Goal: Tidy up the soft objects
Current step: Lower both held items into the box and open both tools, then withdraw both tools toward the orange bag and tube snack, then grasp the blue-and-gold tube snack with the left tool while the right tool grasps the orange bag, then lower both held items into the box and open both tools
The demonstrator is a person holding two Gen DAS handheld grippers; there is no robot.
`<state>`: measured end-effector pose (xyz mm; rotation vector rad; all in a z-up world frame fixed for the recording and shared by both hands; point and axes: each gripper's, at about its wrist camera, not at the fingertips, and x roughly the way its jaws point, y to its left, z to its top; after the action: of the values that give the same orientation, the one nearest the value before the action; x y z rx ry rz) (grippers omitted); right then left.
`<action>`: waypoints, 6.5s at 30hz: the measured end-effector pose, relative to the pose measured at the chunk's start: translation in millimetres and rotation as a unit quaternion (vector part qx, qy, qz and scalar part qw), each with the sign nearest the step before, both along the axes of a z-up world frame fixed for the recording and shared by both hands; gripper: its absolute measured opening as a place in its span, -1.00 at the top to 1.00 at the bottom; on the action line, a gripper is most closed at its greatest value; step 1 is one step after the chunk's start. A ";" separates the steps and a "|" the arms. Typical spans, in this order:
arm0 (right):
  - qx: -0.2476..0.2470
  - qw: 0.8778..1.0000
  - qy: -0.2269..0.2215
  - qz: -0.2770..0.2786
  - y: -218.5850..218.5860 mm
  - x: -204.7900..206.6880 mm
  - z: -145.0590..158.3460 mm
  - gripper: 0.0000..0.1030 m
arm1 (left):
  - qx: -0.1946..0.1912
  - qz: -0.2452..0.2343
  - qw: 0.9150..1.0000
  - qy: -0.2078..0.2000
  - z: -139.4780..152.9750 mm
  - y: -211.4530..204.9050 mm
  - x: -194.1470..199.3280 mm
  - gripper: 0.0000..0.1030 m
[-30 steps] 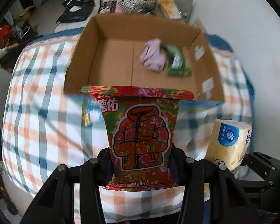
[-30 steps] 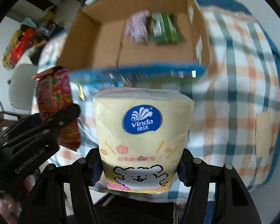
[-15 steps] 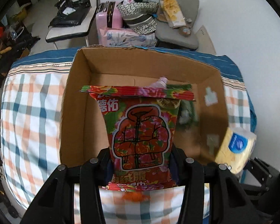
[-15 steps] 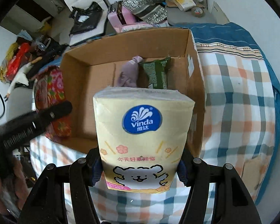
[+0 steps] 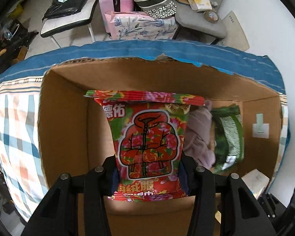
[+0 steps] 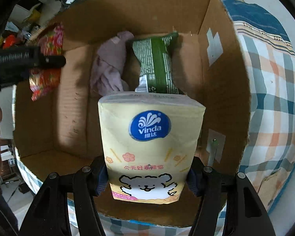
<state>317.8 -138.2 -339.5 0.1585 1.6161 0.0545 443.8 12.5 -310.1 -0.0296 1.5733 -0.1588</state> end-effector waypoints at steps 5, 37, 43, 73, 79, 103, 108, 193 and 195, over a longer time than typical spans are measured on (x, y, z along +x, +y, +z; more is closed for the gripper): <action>-0.002 1.000 0.004 0.006 2.7 5.7 -0.3 -0.43 | -0.004 0.015 1.000 0.018 -11.5 5.2 7.0 0.10; -0.039 0.986 -0.164 -0.010 22.9 -43.3 139.5 -1.00 | 0.028 0.036 0.977 -0.206 147.1 42.2 -141.6 -0.90; -0.055 0.978 -0.196 -0.043 27.3 -74.3 174.2 -1.00 | 0.022 0.014 0.971 -0.239 175.8 52.2 -169.8 -0.90; 0.055 0.996 -0.004 -0.076 117.4 -135.7 -49.3 -0.45 | 0.101 0.020 0.993 -0.061 -11.6 154.5 -251.1 -0.90; 0.052 0.994 -0.007 -0.093 99.2 -146.1 -50.8 0.22 | 0.083 0.011 0.995 -0.049 -22.0 144.6 -247.5 -0.90; 0.014 0.978 -0.053 -0.202 -27.0 -191.2 -18.0 0.06 | -0.202 0.345 0.917 0.018 -83.9 102.2 -244.5 -0.88; -0.006 0.984 -0.053 -0.170 -28.9 -188.5 -7.9 0.06 | -0.191 0.371 0.908 -0.017 -84.6 93.3 -259.9 -0.73; 0.072 0.996 -0.054 -0.027 -22.2 -178.2 87.5 0.35 | 0.011 -0.028 0.991 -0.127 87.5 7.3 -290.0 0.72; 0.080 0.994 -0.070 -0.027 -18.9 -174.7 107.0 0.35 | 0.000 -0.029 0.989 -0.143 107.4 8.6 -285.9 0.72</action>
<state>143.1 -157.1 -232.5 0.3157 1.4668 0.1503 157.9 21.1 -202.7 0.0369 1.2877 -0.1996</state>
